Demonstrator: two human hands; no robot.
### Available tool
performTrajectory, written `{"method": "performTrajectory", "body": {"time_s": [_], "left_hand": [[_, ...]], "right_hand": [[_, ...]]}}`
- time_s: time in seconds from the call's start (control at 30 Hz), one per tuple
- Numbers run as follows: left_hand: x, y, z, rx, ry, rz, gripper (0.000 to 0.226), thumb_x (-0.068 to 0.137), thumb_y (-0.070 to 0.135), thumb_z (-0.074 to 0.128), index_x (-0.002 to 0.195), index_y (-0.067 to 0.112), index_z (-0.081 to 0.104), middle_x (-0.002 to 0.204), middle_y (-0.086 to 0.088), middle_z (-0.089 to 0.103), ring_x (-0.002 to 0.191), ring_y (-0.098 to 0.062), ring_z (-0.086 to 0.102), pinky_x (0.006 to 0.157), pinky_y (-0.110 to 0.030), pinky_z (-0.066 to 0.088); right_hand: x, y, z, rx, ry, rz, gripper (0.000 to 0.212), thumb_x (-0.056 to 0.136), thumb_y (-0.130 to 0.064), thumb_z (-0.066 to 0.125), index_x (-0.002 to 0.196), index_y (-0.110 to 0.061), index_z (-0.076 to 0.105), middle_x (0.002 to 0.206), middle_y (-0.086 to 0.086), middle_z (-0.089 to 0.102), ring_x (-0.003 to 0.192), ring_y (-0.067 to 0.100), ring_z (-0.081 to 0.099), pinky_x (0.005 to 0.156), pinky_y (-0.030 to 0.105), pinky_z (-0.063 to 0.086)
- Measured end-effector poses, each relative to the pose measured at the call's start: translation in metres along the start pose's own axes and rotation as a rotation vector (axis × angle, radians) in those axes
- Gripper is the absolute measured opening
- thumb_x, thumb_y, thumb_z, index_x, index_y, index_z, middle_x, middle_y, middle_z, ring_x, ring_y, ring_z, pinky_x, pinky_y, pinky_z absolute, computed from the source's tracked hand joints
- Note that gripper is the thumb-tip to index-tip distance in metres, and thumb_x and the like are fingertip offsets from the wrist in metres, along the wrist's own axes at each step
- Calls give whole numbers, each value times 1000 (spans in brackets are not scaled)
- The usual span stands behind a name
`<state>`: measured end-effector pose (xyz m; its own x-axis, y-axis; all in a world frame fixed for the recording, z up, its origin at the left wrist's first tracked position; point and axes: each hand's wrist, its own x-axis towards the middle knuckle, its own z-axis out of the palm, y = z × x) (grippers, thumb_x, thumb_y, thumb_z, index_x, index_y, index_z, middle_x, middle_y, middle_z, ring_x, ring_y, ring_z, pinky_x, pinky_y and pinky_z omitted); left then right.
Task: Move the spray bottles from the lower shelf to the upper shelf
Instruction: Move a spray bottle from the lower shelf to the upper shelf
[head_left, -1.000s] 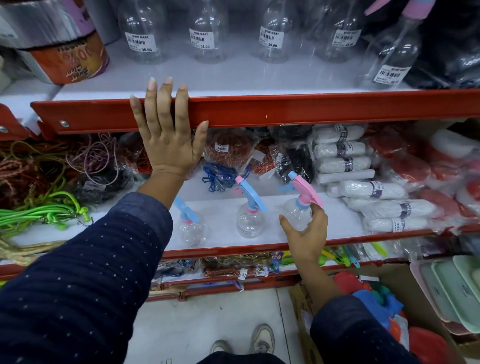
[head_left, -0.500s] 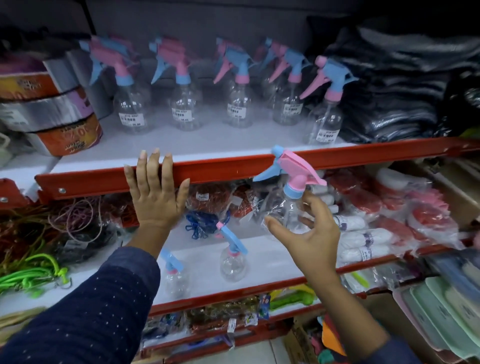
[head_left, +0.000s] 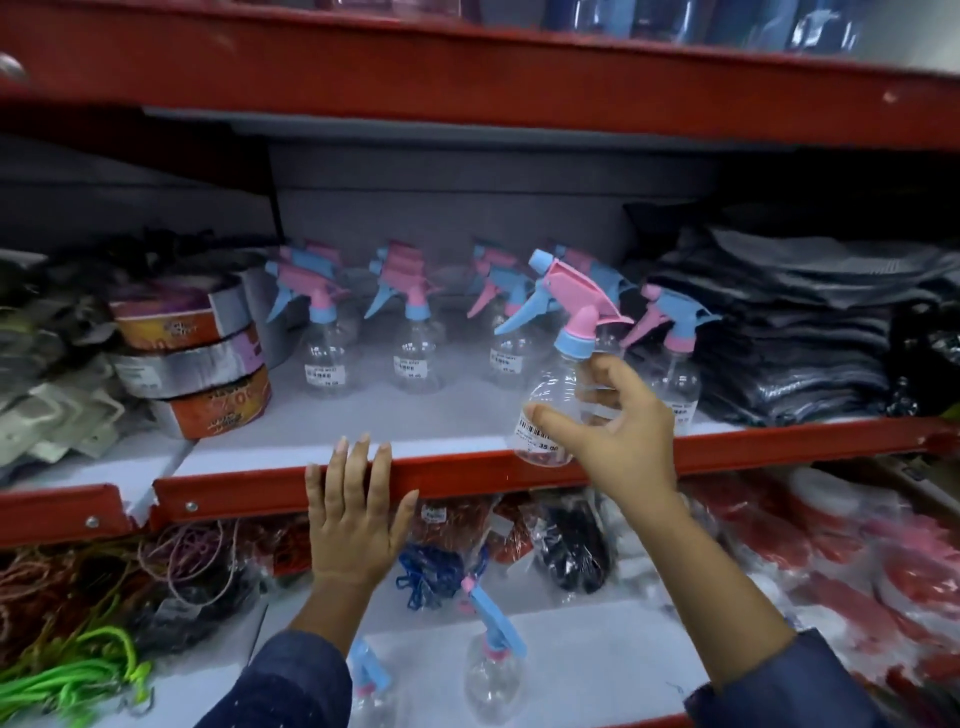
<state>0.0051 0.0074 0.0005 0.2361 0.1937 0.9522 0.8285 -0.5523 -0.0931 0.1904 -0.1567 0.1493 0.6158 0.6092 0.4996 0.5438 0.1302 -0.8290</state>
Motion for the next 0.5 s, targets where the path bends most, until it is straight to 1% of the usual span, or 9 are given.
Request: {"method": "performTrajectory", "body": {"time_s": [0.07, 0.1, 0.2, 0.3, 0.37, 0.43, 0.5], "left_hand": [[0, 0, 1, 2, 5, 3, 52, 102, 46, 30, 137, 9, 39, 138, -17, 41, 137, -33, 26, 120, -48, 8], [0, -1, 2, 2, 6, 4, 52, 102, 46, 30, 139, 10, 36, 138, -17, 41, 137, -33, 26, 120, -48, 8], [0, -1, 2, -10, 0, -6, 53, 101, 47, 29, 141, 13, 31, 138, -16, 40, 137, -31, 25, 120, -47, 7], [0, -1, 3, -13, -2, -12, 53, 100, 48, 29, 140, 13, 31, 138, -15, 40, 138, -30, 25, 120, -47, 7], [0, -1, 3, -9, 8, -11, 53, 100, 47, 29, 141, 13, 31, 138, -15, 40, 141, -29, 23, 120, -47, 7], [0, -1, 4, -4, 21, -16, 53, 100, 47, 29, 141, 14, 31, 137, -15, 41, 147, -24, 15, 120, -47, 8], [0, -1, 4, 1, 31, -20, 53, 100, 47, 29, 141, 13, 31, 137, -15, 41, 149, -21, 10, 120, -46, 8]], "right_hand": [[15, 0, 8, -18, -6, -13, 48, 58, -40, 85, 98, -33, 60, 95, -21, 62, 91, -1, 59, 80, 36, 55], [22, 2, 13, -30, -8, -16, 48, 59, -42, 85, 98, -32, 59, 96, -21, 62, 92, 3, 60, 81, 38, 55], [43, 14, 28, -100, -19, -19, 58, 57, -49, 83, 106, -29, 59, 105, -11, 65, 98, 14, 60, 84, 42, 53], [59, 25, 39, -182, -44, -6, 67, 58, -50, 82, 114, -24, 58, 112, -4, 65, 100, 17, 60, 84, 41, 53], [66, 30, 43, -221, -60, 3, 66, 58, -51, 81, 113, -23, 57, 111, -2, 65, 98, 19, 61, 82, 39, 53], [71, 36, 45, -254, -74, 7, 65, 58, -52, 81, 111, -22, 57, 107, 1, 66, 94, 21, 61, 79, 38, 53], [73, 41, 47, -259, -89, 12, 64, 59, -48, 81, 111, -21, 57, 105, 3, 66, 93, 22, 60, 76, 35, 52]]}}
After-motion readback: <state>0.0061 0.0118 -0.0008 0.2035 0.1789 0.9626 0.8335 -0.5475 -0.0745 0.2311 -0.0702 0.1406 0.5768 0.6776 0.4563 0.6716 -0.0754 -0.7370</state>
